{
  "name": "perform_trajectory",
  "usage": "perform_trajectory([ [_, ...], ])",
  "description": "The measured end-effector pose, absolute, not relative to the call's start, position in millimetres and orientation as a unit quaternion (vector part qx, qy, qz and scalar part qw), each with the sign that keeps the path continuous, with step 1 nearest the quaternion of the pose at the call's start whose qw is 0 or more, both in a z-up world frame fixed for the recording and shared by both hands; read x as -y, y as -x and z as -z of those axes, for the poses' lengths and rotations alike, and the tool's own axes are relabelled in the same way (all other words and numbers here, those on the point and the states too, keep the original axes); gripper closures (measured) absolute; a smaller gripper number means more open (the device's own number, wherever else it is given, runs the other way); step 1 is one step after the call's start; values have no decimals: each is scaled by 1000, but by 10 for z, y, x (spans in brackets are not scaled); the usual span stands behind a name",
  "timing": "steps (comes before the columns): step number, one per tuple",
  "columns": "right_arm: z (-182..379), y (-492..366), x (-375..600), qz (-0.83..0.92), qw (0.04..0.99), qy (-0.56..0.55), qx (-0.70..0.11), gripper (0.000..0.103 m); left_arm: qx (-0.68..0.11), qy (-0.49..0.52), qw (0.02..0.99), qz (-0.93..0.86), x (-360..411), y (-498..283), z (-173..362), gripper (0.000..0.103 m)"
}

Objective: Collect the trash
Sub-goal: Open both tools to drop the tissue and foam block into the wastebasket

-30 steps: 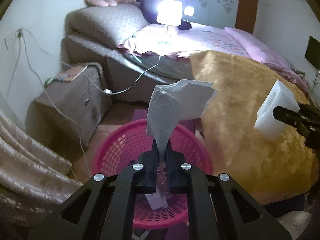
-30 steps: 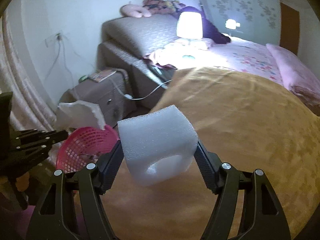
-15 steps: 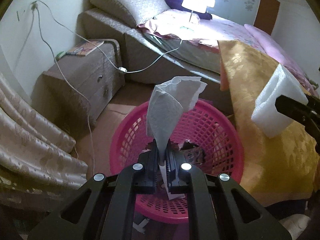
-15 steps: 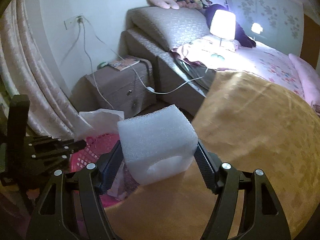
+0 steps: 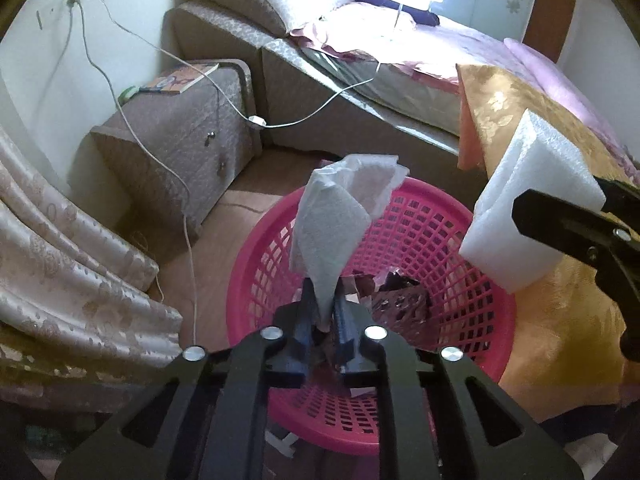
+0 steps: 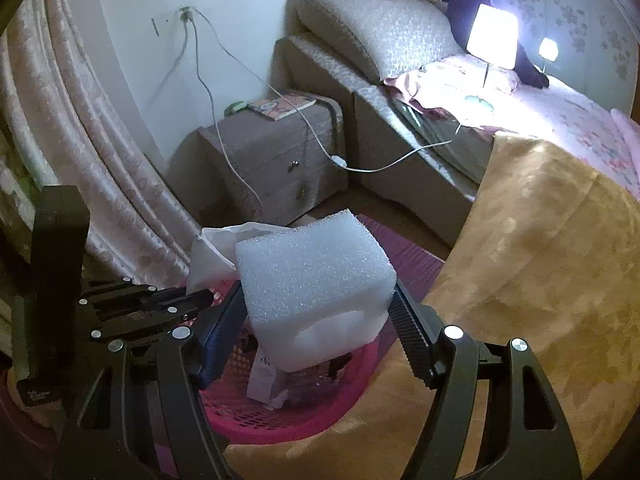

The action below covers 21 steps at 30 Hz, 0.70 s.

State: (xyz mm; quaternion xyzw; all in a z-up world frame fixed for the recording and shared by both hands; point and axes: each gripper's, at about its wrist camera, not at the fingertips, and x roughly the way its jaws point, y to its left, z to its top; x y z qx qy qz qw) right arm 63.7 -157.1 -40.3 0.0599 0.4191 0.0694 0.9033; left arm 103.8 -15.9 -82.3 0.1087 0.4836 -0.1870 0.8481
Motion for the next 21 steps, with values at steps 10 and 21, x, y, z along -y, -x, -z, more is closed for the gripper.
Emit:
perform_trajectory([
  [10, 410, -620, 1556, -70, 903, -69, -419, 27, -486, -93, 851, 179, 87, -1066, 808, 47],
  [21, 327, -430, 1741, -55, 910, -106, -396, 16, -442, -88, 878, 160, 68, -988, 613, 23],
])
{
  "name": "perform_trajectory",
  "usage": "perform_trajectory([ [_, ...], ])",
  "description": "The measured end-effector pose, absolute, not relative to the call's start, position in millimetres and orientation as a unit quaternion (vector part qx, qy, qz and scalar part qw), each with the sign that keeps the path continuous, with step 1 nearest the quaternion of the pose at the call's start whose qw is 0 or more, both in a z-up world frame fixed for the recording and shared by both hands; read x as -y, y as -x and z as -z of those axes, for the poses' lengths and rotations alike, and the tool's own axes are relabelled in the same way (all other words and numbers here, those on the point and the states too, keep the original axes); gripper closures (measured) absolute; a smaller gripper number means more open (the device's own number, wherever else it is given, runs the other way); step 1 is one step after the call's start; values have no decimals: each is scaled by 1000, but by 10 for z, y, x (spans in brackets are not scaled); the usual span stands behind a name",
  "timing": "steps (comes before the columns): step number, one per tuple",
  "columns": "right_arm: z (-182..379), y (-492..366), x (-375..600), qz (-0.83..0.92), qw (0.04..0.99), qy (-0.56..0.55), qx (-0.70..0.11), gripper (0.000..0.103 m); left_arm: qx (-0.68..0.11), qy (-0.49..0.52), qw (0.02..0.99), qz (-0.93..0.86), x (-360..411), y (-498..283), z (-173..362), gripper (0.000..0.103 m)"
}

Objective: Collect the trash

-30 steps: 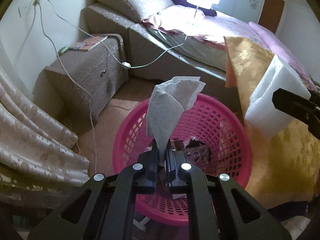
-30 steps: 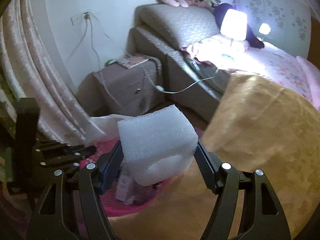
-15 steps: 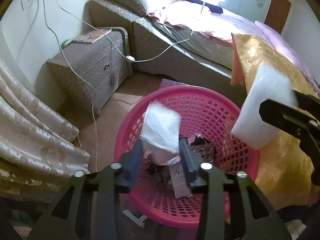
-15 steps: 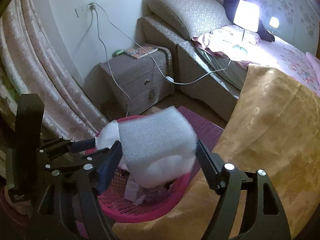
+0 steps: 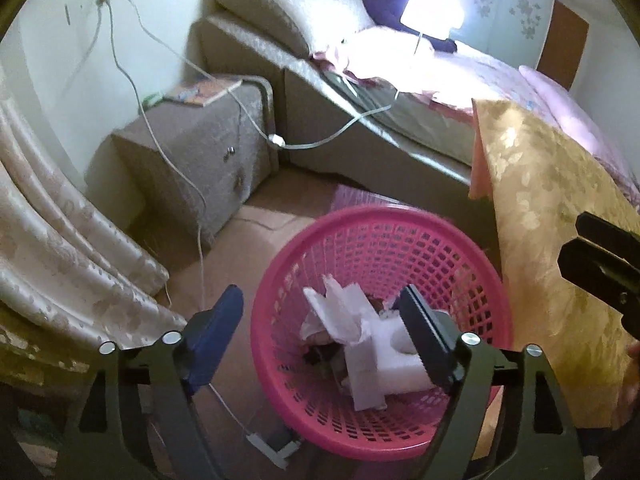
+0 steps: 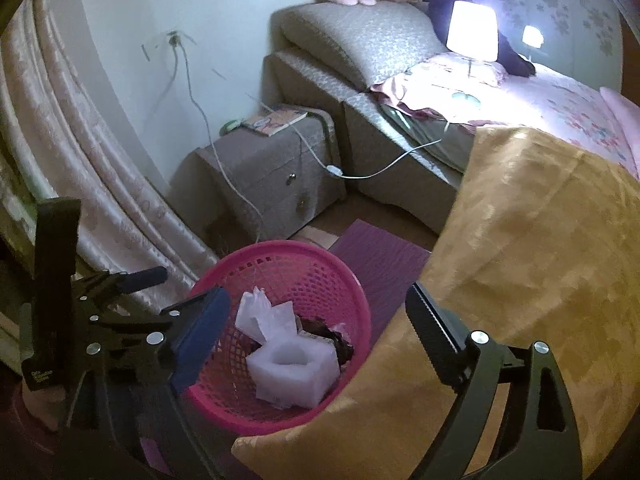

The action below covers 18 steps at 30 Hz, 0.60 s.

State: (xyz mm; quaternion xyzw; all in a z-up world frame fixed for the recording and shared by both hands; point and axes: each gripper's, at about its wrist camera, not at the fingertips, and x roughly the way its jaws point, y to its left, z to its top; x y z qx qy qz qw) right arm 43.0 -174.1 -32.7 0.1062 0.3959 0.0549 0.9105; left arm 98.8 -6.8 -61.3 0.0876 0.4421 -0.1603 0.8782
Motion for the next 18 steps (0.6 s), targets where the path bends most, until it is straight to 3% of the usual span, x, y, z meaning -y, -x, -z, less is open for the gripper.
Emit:
perform_trajectory([
  [18, 165, 38, 1822, -10, 931, -114, -346, 15, -363, -115, 910, 164, 231, -672, 253, 19],
])
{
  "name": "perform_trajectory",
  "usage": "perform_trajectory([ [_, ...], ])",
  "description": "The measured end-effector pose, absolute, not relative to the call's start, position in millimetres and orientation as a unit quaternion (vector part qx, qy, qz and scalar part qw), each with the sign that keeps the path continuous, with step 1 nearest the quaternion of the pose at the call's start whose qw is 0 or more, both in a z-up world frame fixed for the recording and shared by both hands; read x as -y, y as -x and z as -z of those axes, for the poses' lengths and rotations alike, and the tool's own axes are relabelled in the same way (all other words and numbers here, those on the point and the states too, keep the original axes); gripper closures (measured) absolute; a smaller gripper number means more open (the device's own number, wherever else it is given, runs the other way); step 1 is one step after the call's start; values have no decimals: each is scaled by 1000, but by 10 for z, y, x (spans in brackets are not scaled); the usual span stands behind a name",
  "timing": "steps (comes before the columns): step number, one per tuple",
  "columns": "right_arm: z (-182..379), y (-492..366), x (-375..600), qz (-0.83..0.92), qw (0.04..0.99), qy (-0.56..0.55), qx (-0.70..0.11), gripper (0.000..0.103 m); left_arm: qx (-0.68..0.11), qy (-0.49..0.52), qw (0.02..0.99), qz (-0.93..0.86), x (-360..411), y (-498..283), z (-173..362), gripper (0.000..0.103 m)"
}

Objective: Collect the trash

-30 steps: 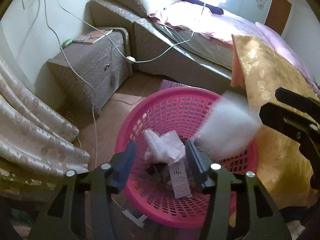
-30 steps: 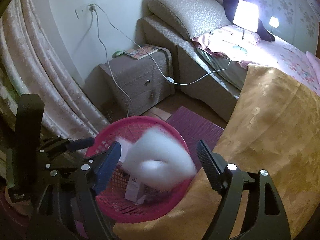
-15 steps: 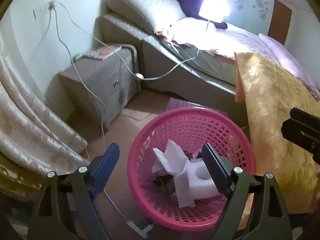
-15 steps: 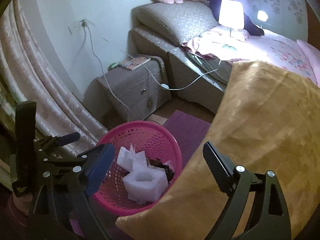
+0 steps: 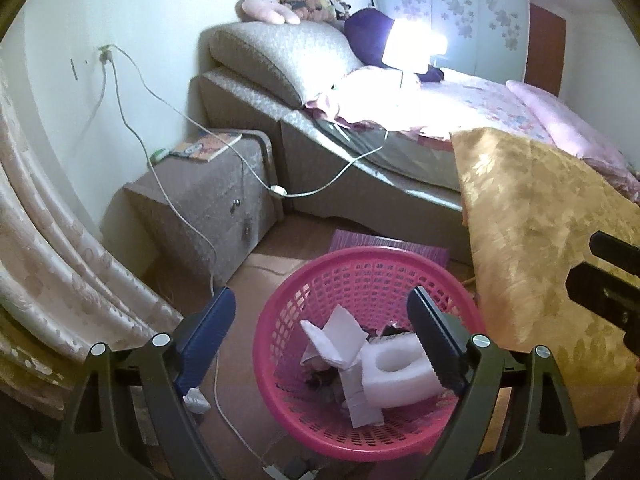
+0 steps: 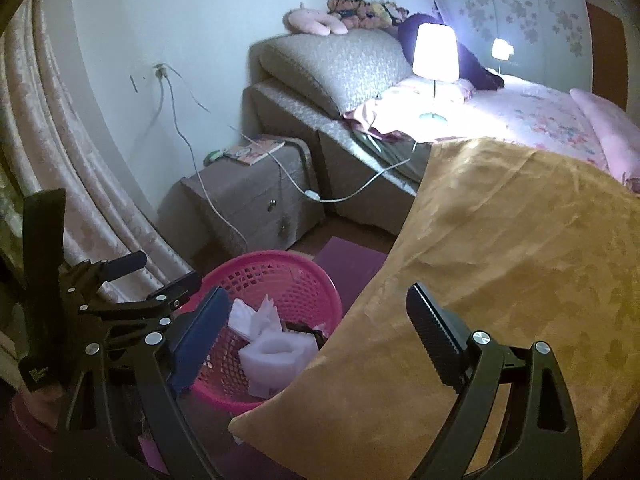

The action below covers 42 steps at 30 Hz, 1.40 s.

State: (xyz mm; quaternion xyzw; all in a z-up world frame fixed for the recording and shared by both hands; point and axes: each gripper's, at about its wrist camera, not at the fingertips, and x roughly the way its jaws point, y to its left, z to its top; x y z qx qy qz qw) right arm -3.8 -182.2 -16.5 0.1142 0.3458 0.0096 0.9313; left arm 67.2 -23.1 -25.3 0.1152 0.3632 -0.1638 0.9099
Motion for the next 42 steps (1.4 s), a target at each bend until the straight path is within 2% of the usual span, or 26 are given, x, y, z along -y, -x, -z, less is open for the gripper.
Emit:
perform_trajectory([
  [13, 96, 240, 1801, -6, 936, -127, -330, 15, -341, -115, 921, 150, 164, -386, -20, 15],
  [23, 58, 307, 1635, -19, 938, -117, -327, 15, -376, -100, 912, 129, -6, -222, -11, 15],
  [42, 110, 284, 1546, -20, 935, -108, -338, 15, -371, -109, 915, 117, -18, -253, 109, 15],
])
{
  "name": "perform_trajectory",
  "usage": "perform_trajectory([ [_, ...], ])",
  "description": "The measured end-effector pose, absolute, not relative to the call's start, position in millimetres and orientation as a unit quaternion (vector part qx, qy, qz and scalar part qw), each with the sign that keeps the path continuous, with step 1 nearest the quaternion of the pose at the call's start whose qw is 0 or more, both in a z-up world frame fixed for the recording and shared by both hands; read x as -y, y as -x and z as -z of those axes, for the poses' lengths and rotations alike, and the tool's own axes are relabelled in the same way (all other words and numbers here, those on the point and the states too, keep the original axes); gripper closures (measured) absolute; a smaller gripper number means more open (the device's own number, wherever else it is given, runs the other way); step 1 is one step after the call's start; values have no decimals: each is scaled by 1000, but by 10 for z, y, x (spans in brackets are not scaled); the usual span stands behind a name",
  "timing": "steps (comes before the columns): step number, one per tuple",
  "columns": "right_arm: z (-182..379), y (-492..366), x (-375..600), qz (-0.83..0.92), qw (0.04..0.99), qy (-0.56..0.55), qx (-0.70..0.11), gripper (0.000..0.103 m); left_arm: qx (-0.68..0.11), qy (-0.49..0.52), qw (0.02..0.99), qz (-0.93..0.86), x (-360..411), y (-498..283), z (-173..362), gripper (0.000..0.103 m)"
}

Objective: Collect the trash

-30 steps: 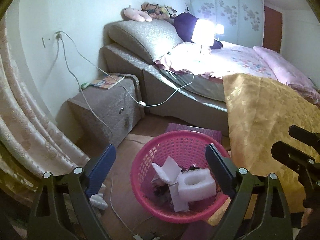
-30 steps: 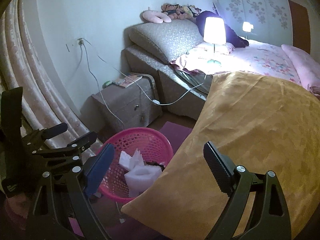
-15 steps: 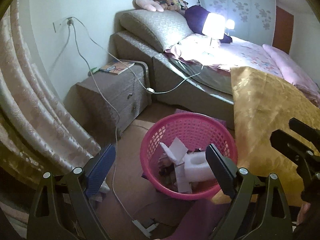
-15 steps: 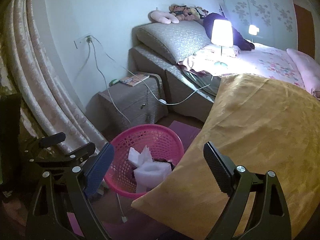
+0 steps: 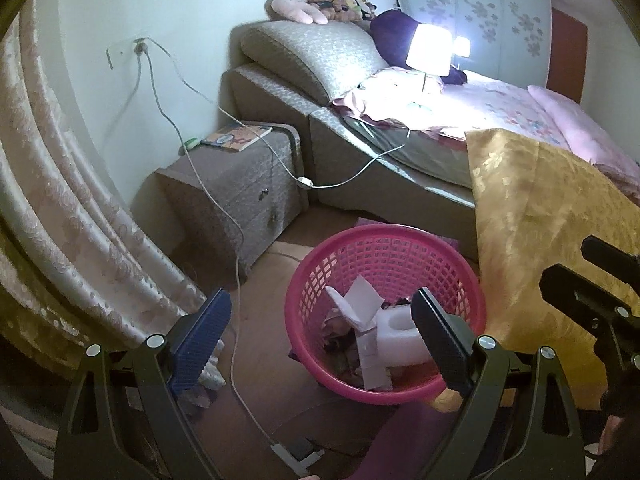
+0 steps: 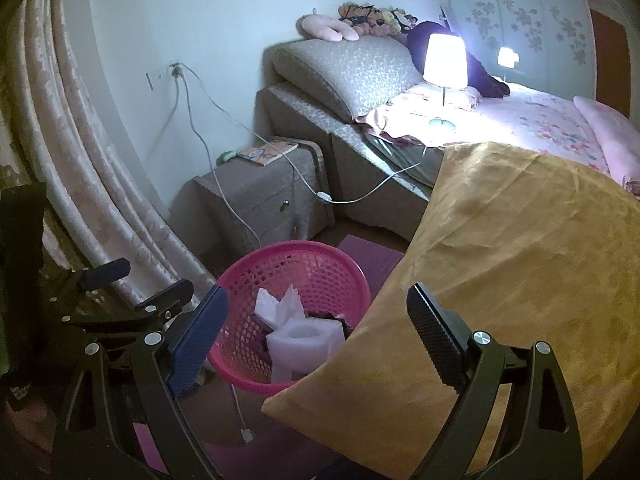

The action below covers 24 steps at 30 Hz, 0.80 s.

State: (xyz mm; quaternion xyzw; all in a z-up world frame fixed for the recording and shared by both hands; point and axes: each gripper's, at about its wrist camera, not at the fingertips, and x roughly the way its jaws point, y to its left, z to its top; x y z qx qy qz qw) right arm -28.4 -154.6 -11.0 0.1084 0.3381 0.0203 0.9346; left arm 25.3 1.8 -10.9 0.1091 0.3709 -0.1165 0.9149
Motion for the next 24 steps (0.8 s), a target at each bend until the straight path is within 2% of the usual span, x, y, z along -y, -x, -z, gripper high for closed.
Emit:
perform_trajectory([
  [24, 124, 252, 1451, -30, 933, -99, -346, 15, -374, -114, 913, 119, 19, -257, 146, 15],
])
